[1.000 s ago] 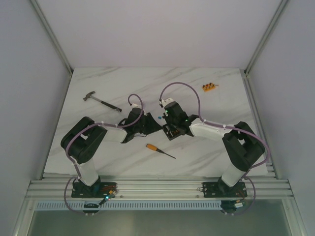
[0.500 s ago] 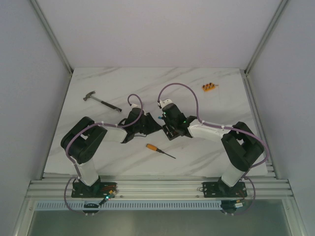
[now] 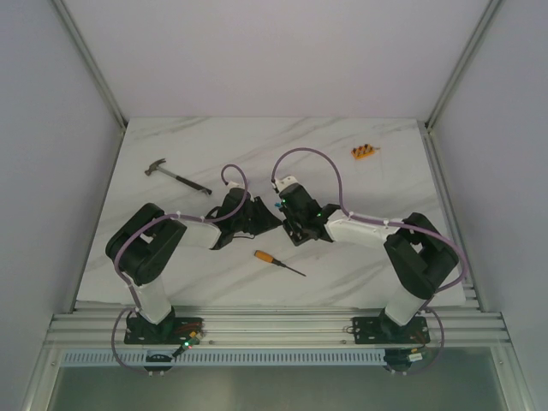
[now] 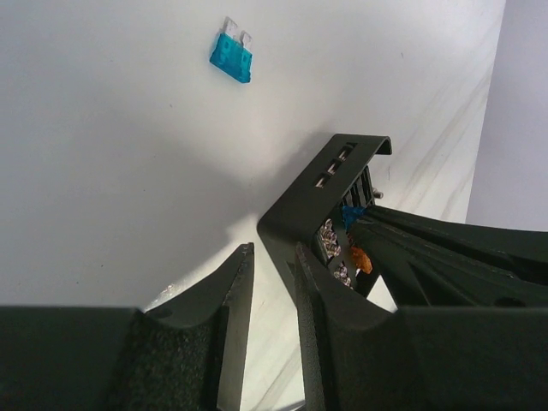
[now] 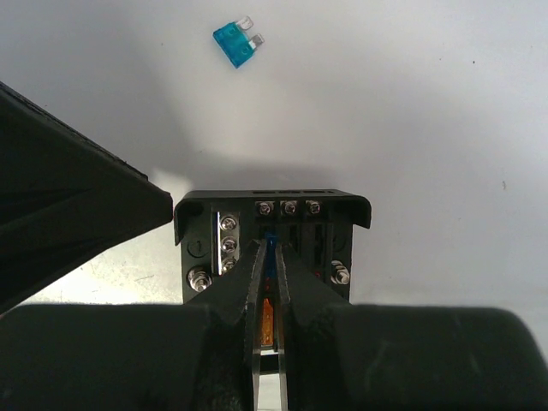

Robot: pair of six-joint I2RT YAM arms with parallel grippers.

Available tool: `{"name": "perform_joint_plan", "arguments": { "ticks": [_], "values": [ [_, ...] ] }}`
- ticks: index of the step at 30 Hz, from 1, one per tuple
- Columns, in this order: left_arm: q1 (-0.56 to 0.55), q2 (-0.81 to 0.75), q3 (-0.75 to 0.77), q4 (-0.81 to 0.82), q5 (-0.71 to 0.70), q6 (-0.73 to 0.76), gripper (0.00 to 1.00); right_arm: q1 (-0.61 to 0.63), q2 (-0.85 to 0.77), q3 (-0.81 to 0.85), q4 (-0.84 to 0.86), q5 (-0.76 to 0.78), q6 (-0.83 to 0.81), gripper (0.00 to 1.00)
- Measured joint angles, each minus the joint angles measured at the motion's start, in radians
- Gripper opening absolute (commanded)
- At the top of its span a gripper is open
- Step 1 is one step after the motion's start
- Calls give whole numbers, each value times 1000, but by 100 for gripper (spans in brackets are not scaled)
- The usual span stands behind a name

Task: Snap on the fuse box
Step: Install the fuse at the fuse box base.

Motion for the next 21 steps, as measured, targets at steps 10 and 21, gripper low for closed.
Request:
{"name": "perform_joint_plan", "arguments": {
  "ticks": [10,21],
  "values": [
    [0,0,0,0,0,0,34,2,9,10,-13,-3,0,0],
    [0,0,0,0,0,0,34,-3,72,110,-137,-4,5,0]
  ]
}}
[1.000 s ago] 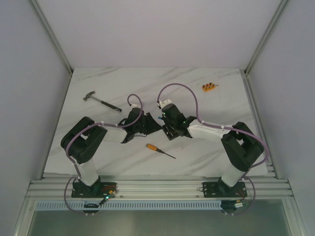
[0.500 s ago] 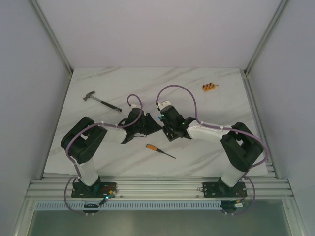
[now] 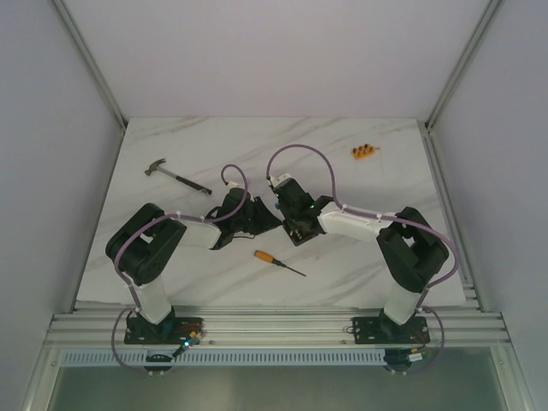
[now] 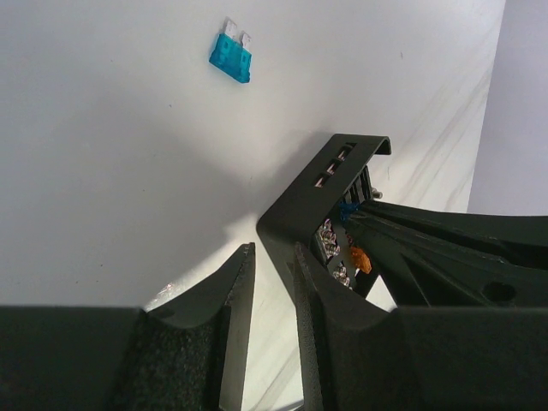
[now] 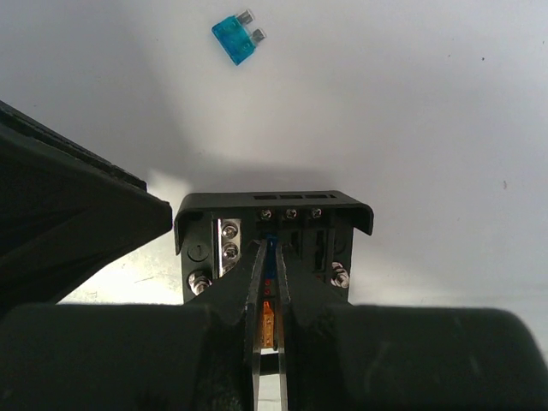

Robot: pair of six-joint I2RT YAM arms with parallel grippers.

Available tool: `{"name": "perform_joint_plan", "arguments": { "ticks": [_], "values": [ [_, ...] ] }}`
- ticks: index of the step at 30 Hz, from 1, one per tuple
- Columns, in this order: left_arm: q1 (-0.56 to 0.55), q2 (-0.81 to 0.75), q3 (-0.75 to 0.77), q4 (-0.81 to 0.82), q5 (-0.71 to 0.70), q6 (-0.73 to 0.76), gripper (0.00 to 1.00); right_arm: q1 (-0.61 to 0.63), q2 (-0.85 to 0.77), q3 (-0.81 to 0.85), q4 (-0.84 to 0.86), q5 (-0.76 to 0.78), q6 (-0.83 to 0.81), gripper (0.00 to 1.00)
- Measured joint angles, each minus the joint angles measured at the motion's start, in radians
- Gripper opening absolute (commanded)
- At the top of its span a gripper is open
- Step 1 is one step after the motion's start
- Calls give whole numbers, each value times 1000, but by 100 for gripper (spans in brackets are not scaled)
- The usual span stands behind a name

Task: Snap on the fuse box
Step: Install the fuse at the fuse box base.

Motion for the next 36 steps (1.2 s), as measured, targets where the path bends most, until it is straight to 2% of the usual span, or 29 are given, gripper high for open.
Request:
{"name": "perform_joint_plan", "arguments": {
  "ticks": [12,14,17,22,28,36],
  "values": [
    [0,0,0,0,0,0,33,-30,8,10,-17,-54,6,0],
    [0,0,0,0,0,0,33,-31,5,19,-24,-61,8,12],
    [0,0,0,0,0,0,33,-33,6,34,-42,-74,13,24],
    [0,0,-5,-1,-2,0,33,-34,9,76,-128,-101,36,36],
    [0,0,-6,-1,-3,0,33,-35,8,167,-196,-103,55,36],
    [0,0,-6,-1,-3,0,34,-44,7,179,-254,-106,71,23]
  ]
}}
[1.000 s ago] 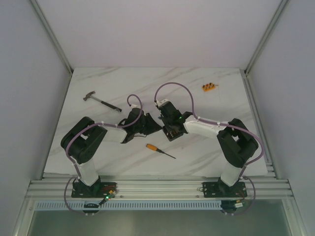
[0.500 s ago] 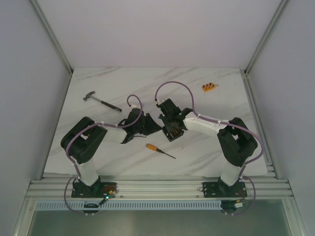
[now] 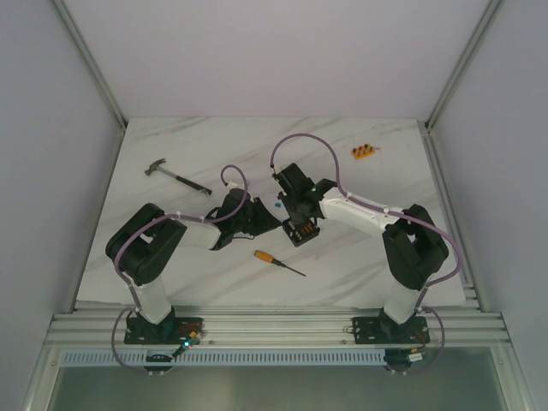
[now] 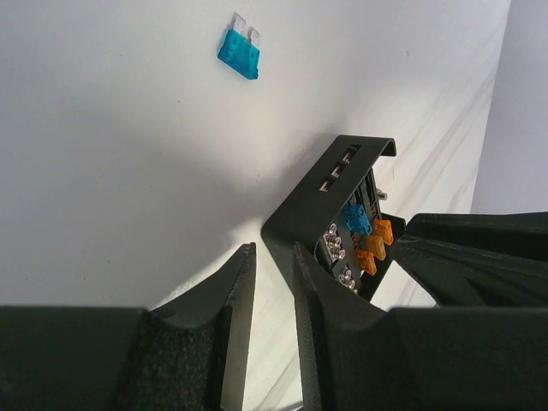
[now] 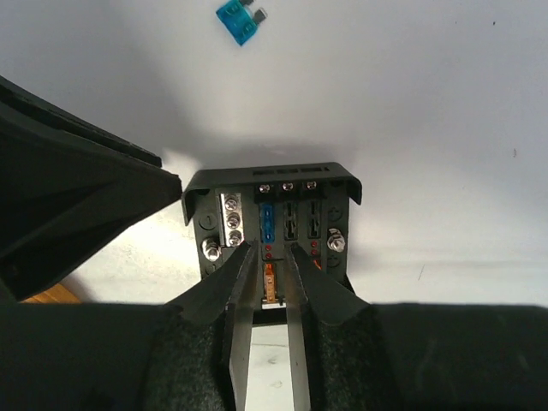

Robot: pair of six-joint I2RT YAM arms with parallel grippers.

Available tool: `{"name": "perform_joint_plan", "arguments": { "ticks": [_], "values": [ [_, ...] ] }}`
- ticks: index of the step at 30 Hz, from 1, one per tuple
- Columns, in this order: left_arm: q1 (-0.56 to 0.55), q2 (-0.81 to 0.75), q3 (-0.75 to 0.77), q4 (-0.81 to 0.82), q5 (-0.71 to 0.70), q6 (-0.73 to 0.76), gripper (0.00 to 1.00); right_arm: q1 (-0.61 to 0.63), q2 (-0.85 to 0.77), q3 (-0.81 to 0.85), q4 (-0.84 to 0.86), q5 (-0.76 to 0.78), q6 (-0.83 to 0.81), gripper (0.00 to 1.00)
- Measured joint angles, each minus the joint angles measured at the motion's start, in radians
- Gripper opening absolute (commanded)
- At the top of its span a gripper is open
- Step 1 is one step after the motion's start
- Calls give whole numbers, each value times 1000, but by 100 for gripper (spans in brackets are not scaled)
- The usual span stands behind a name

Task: Snap on the fuse box
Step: Install the fuse at the fuse box base.

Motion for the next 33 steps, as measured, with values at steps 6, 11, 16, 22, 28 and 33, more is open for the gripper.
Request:
{"name": "perform_joint_plan", "arguments": {
  "ticks": [6,11,16,22,28,33],
  "values": [
    [-1,0,0,0,0,0,33,-10,13,0,-22,-12,3,20],
    [-1,0,0,0,0,0,34,-10,32,2,-30,-27,2,18],
    [-1,0,0,0,0,0,34,-13,53,10,-31,-34,2,15],
    [-1,0,0,0,0,0,33,-18,61,19,-38,-40,1,12],
    [-1,0,0,0,0,0,33,-20,65,25,-43,-43,-2,4],
    [-1,0,0,0,0,0,33,-23,65,25,-45,-49,-9,0]
  ]
}}
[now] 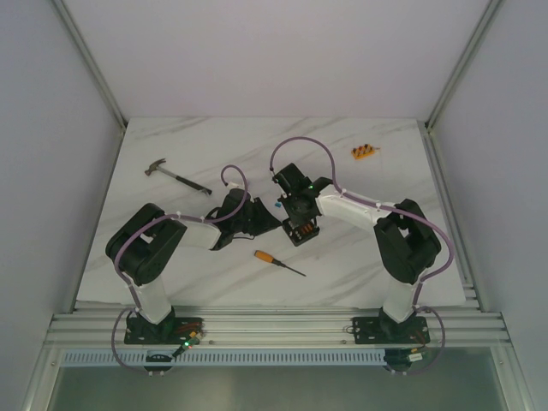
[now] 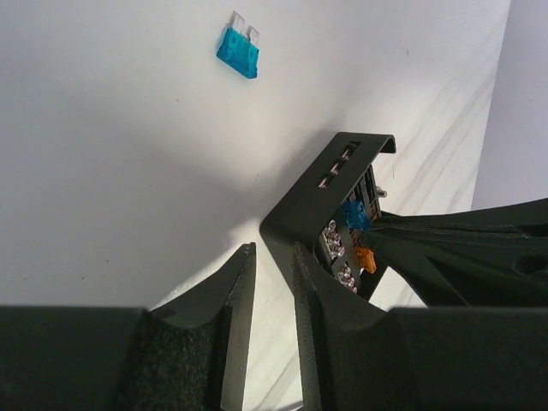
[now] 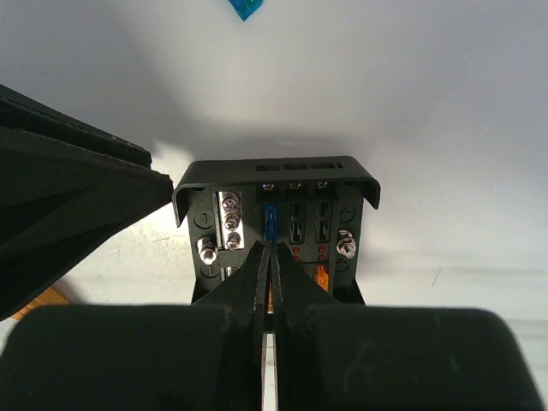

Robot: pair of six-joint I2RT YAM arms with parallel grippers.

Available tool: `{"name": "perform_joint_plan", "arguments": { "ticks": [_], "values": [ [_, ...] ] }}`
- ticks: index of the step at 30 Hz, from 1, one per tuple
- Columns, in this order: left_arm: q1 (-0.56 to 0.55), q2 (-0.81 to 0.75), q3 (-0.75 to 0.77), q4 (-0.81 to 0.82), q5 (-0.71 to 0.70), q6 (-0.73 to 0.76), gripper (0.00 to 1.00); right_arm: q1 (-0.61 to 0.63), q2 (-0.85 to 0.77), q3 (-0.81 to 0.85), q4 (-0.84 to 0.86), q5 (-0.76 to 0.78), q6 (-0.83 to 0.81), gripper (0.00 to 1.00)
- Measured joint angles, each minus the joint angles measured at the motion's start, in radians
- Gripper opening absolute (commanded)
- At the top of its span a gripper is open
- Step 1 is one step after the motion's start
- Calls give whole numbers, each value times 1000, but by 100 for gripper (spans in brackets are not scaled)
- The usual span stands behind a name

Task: Snap on the fuse box
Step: Install the fuse at the fuse box base.

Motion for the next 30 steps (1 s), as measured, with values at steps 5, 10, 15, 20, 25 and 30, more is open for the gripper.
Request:
{"name": "perform_joint_plan", "arguments": {
  "ticks": [5,10,15,20,25,30],
  "values": [
    [-1,0,0,0,0,0,33,0,3,0,-1,-4,-16,0],
    [-1,0,0,0,0,0,33,0,4,-9,5,-4,-31,0],
    [-1,0,0,0,-1,0,33,0,12,-12,7,-3,-38,0],
    [-1,0,0,0,-1,0,33,6,24,-12,-3,-10,-55,0],
    [-1,0,0,0,-1,0,33,16,26,-11,-3,-3,-75,0],
    [-1,0,0,0,-1,0,33,19,13,-10,-1,0,-79,0]
  ]
}}
